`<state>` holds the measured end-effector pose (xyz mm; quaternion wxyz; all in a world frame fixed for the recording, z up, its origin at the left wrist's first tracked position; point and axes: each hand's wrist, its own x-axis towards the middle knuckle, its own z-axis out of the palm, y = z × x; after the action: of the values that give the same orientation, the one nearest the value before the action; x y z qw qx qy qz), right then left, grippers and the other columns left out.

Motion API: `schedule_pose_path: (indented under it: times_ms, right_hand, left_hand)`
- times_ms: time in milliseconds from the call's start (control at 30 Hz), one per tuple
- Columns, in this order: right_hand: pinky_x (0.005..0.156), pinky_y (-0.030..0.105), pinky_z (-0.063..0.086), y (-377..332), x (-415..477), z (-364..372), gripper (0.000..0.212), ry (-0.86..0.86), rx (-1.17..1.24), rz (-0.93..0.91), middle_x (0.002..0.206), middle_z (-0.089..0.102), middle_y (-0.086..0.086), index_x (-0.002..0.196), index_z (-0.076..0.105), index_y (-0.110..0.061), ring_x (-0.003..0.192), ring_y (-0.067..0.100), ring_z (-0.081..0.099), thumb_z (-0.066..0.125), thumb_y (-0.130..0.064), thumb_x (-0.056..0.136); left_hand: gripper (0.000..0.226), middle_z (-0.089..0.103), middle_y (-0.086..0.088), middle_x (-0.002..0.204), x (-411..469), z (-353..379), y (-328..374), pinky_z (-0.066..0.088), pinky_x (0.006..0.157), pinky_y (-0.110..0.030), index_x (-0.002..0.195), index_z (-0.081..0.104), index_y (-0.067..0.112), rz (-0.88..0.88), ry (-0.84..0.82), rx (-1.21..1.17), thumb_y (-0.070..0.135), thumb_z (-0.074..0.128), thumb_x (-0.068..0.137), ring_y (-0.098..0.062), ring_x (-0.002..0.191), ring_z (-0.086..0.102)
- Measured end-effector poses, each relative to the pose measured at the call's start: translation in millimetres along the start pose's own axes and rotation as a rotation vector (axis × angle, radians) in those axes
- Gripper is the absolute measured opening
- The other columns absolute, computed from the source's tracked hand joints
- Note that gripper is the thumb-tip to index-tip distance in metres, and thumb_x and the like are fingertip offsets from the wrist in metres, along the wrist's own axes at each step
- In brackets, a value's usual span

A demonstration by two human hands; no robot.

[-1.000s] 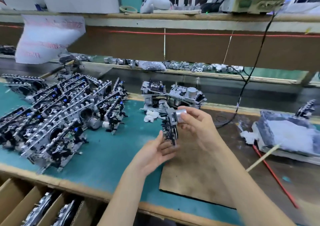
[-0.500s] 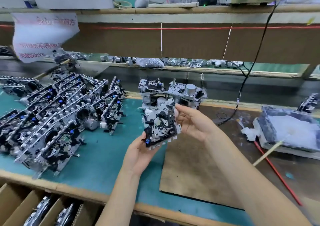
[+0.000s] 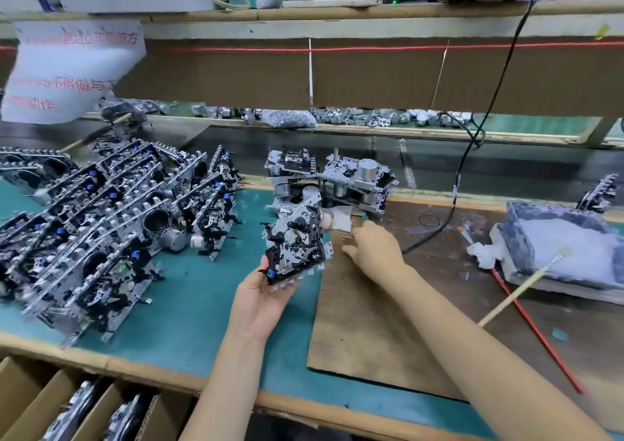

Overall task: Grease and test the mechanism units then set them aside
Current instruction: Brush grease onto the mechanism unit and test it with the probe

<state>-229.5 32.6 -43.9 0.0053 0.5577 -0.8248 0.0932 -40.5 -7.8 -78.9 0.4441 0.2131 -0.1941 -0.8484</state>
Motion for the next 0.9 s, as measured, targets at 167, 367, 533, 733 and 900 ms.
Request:
schedule_pose_path:
  times_ms: [167,367,533,733,900]
  right_hand:
    - [0.084,0.037,0.041,10,-2,1,0.029,-0.071,0.079,0.056,0.114,0.048,0.015,0.109,0.057,-0.002,0.106,0.032,0.048,0.056,-0.025,0.092]
    - [0.061,0.023,0.041,19,-19,-15,0.031,-0.034,0.662,0.093,0.077,0.062,0.001,0.085,0.062,-0.006,0.063,0.009,0.055,0.058,-0.037,0.088]
    - [0.044,0.014,0.037,17,-35,-42,0.039,-0.086,0.857,0.03,0.053,0.054,-0.004,0.072,0.061,-0.01,0.042,0.005,0.047,0.057,-0.045,0.087]
    - [0.05,0.021,0.03,17,-43,-55,0.044,-0.006,0.809,-0.045,0.037,0.037,-0.013,0.065,0.058,0.001,0.038,0.003,0.033,0.06,-0.037,0.088]
    - [0.049,0.02,0.025,18,-45,-62,0.048,0.019,0.787,-0.106,0.05,0.033,-0.002,0.072,0.056,0.013,0.041,0.005,0.027,0.059,-0.032,0.09]
  left_hand:
    - [0.053,0.074,-0.009,0.085,-1,1,-1,0.045,0.08,-0.033,0.069,0.078,0.006,0.018,-0.013,0.062,0.019,0.035,0.097,-0.02,0.073,0.07]
    - [0.055,0.074,-0.007,0.083,-1,2,-1,0.057,0.063,-0.026,0.068,0.078,0.008,0.019,-0.017,0.122,0.019,0.033,0.098,-0.019,0.071,0.07]
    - [0.06,0.074,-0.005,0.081,-1,3,-2,0.055,0.056,-0.021,0.067,0.078,0.011,0.03,-0.022,0.172,0.017,0.029,0.101,-0.014,0.068,0.07]
    - [0.058,0.074,-0.005,0.081,0,2,-3,0.055,0.062,-0.024,0.068,0.078,0.012,0.031,-0.016,0.194,0.016,0.03,0.101,-0.014,0.07,0.071]
    - [0.058,0.074,-0.005,0.082,0,1,-3,0.055,0.064,-0.024,0.068,0.078,0.012,0.037,-0.007,0.221,0.016,0.03,0.101,-0.014,0.071,0.07]
